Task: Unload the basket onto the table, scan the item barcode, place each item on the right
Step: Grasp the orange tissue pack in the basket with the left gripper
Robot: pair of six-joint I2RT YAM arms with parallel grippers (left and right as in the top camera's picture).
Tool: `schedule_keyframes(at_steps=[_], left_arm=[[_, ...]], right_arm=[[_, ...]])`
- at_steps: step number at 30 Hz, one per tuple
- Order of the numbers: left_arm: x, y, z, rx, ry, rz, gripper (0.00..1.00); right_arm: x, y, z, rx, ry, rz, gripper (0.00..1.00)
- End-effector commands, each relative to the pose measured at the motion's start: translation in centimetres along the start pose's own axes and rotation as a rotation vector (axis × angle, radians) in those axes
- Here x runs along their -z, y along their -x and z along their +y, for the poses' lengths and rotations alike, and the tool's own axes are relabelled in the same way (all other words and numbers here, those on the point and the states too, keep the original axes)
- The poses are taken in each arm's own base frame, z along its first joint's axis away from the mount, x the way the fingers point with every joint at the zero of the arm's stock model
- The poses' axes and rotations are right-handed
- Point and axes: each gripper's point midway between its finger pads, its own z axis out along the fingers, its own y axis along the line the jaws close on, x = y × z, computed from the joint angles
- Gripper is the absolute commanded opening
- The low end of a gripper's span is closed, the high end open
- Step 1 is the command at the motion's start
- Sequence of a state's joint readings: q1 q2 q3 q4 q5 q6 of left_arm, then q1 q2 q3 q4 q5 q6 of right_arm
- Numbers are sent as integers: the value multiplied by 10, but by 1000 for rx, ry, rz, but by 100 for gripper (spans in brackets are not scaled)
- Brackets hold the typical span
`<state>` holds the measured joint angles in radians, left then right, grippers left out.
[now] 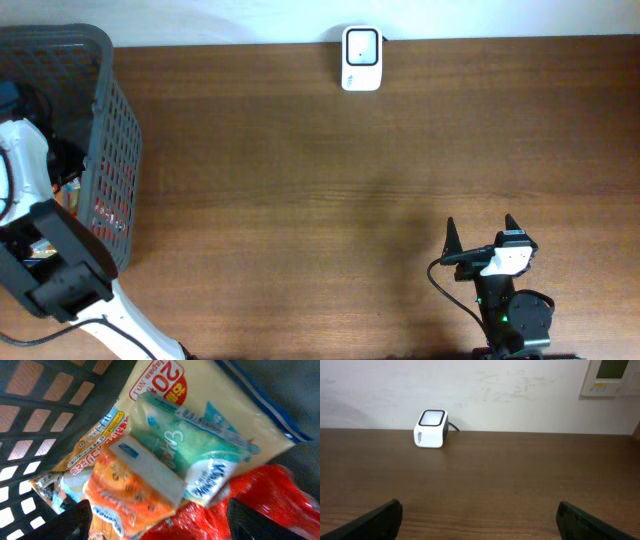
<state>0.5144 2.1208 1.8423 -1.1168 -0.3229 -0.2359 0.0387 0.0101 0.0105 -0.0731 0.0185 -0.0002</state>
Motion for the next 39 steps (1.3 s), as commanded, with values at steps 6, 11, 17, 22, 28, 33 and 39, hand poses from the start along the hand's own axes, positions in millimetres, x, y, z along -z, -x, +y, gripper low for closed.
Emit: schedule_keyframes(at_steps=[6,11,17,22,28,33,39], left_arm=[[-13,1,6,9,47,4,64],[-13,3,5,12,45,-4,50],[-13,4,6,2,54,-9,46],[-13,5,9,-1,70,-13,34],[-13,5,9,-1,70,-12,27],[-13,5,9,-1,70,-12,14],[-13,5,9,-1,70,-13,43]], right_arm=[[0,-2,-4,0,-23,5,98],[0,-2,-4,0,-22,5,98],[0,-2,-4,0,-23,5,98],[0,-2,-4,0,-23,5,98],[0,-2,-4,0,-23,5,98],[0,-2,-4,0,-23,5,98],[0,-2,-4,0,-23,5,98]])
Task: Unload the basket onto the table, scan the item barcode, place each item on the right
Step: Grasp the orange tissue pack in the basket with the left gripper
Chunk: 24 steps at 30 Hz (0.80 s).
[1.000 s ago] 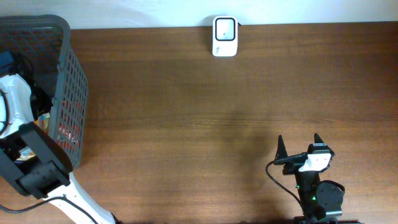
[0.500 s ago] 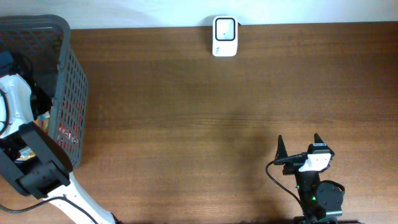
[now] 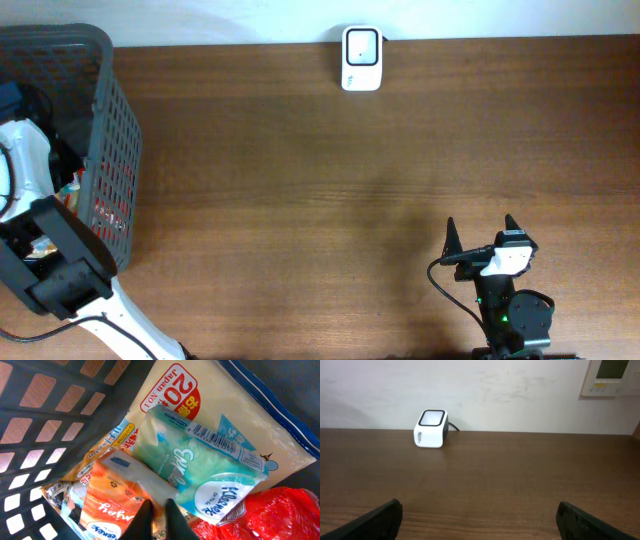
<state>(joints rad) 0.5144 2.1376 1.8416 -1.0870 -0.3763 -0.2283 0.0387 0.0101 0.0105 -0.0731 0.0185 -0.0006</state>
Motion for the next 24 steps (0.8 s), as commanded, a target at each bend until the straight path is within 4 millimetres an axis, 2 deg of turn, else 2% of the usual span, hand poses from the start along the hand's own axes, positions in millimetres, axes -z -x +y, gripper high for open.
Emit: schedule_keyframes(at_steps=[1,2,8,15,17,19,21,24], left_arm=[[-6,-2,4,2,21,11,74],[-6,-3,4,0,23,14,99],[-9,-6,8,-1,41,26,99],[-16,-10,24,24,53,56,99],[-18,-12,26,27,55,64,94],[-19,-13,27,29,56,67,84],[-20,-13,27,30,53,67,69],[-20,-14,25,31,38,71,65]], right_arm=[[0,-2,-4,-1,-23,5,98],[0,-2,-4,-1,-23,5,98],[0,-2,-4,-1,-23,5,98],[0,-2,-4,-1,-23,5,98],[0,-2,-4,-1,-23,5,98],[0,-2,-4,-1,-23,5,98],[0,-2,-4,-1,-23,5,98],[0,-2,-4,-1,-23,5,98]])
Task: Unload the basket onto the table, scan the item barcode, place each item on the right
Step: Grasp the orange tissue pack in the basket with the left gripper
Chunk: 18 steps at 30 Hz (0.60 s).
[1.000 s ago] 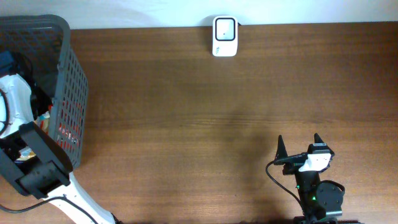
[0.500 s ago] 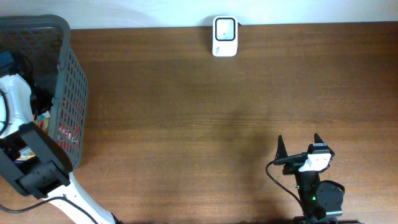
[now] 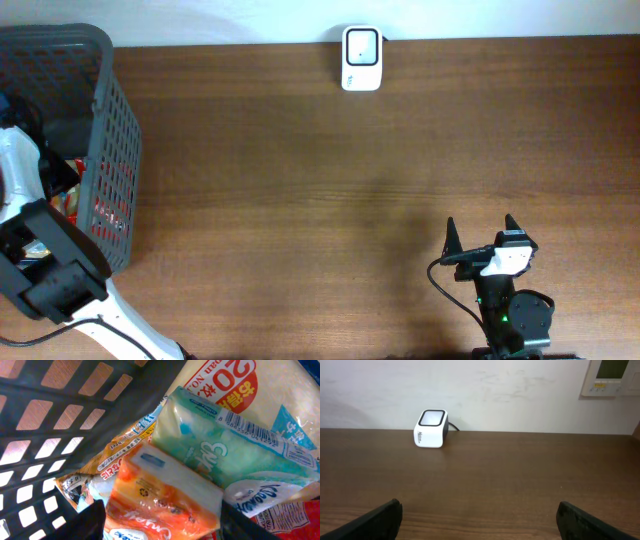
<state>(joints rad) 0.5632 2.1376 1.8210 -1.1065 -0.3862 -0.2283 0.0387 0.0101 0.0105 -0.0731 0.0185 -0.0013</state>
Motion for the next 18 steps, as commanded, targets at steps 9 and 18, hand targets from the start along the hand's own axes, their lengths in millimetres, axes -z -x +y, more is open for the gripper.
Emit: schedule_keyframes(at_steps=[9,18], left_arm=[[-20,-15,-1,-11,15,50,21],[-16,-6,-1,2,8,20,0]], right_arm=[[0,-2,-4,-2,-23,5,98],[0,-2,-4,-2,-23,5,98]])
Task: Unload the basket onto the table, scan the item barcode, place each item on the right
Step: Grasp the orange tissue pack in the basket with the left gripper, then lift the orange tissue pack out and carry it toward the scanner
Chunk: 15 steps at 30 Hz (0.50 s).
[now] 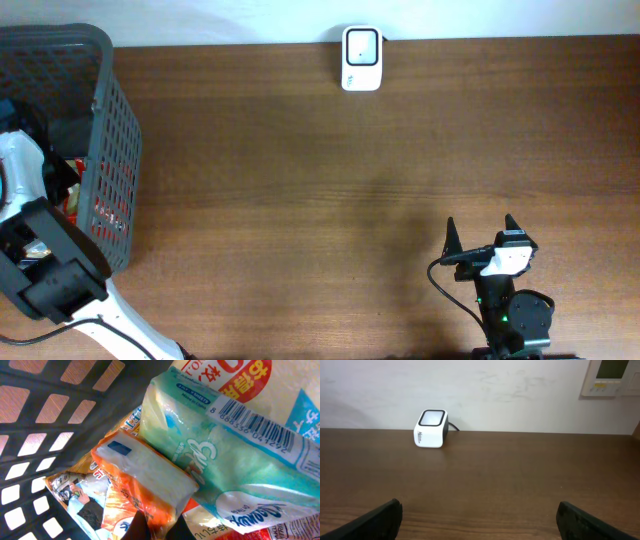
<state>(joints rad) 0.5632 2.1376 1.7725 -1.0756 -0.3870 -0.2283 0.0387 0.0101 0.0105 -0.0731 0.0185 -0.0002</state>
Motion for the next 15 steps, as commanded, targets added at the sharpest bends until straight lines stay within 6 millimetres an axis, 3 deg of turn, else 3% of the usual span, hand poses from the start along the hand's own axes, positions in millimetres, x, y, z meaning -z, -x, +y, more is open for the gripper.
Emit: schedule_keyframes(at_steps=[1,6,11,15], left_arm=[[-1,6,2,14,-2,-8,0],[40,28,0,36,-78,-71,0],[122,52,-6,66,-258,-216,0],[196,51,-9,64,-412,-348,0]], right_arm=[[0,-2,-4,0,-23,5,98],[0,-2,-4,0,-23,5,98],[0,-2,-4,0,-23,5,98],[0,-2,-4,0,-23,5,98]])
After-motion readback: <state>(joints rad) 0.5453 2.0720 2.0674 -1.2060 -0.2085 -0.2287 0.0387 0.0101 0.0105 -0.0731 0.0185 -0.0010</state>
